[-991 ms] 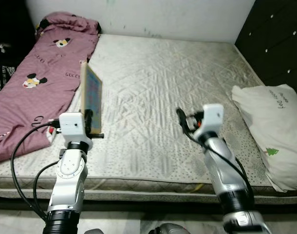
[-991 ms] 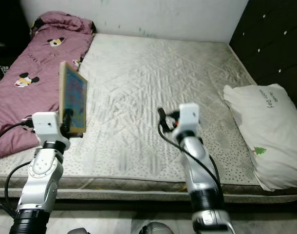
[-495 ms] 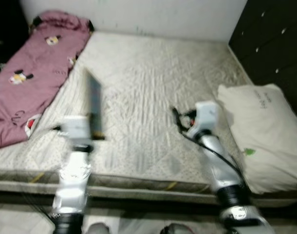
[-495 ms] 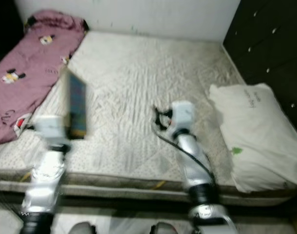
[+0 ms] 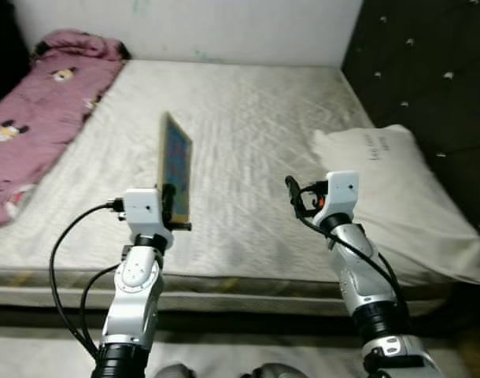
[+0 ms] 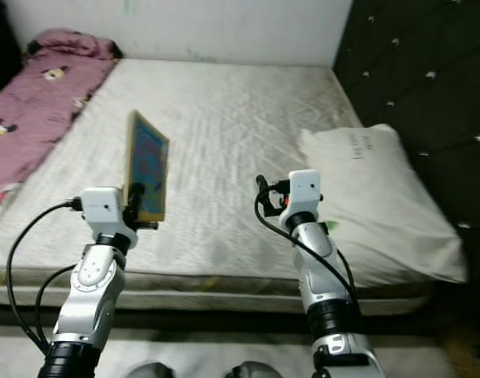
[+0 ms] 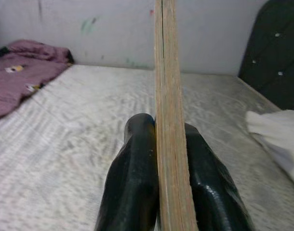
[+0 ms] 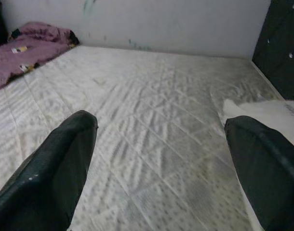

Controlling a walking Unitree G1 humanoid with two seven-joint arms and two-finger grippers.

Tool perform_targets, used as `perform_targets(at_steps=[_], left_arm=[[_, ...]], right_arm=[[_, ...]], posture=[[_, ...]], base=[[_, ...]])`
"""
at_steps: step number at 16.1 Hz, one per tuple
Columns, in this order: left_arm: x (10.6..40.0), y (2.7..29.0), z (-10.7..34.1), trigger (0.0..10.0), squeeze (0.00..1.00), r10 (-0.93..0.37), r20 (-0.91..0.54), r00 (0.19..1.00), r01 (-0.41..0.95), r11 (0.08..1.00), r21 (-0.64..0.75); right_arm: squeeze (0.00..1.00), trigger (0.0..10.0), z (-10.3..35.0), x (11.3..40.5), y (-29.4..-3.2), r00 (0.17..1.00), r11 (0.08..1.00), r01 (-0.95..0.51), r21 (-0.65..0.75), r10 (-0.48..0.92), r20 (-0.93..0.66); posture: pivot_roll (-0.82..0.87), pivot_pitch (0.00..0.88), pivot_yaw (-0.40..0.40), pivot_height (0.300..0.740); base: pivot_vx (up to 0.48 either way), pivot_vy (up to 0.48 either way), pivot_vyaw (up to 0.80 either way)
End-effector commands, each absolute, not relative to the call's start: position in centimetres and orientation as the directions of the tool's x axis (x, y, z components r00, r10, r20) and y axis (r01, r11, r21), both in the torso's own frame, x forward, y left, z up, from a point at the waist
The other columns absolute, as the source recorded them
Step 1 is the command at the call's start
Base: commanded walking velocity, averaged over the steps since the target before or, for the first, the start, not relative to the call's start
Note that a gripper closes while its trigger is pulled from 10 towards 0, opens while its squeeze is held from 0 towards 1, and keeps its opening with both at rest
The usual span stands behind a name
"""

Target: Clean up the room

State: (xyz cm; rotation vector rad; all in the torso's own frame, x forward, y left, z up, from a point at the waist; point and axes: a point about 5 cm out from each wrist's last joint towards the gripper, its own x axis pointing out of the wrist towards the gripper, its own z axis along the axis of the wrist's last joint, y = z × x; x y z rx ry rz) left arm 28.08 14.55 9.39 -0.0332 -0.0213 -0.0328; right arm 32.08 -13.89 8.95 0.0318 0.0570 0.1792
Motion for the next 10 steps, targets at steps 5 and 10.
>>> perform_targets(at_steps=[5, 10], left_arm=[[28.53, 14.84, 10.50, 10.0, 0.00, -0.031, 0.085, 0.996, 0.034, 0.999, -0.035], [28.58, 14.58, 10.69, 10.0, 0.00, -0.050, 0.105, 0.993, 0.056, 0.997, -0.053]], right_arm=[[0.00, 10.0, 9.33, 32.35, -13.25, 0.980, 0.980, -0.195, 0.030, 0.196, -0.036], [0.00, 10.0, 9.38, 32.58, -13.03, 0.979, 0.979, -0.200, 0.033, 0.201, -0.035]], posture=[[-0.05, 0.000, -0.027, 0.740], [-0.05, 0.000, -0.029, 0.740]], base=[[0.000, 0.000, 0.00], [0.000, 0.000, -0.10]])
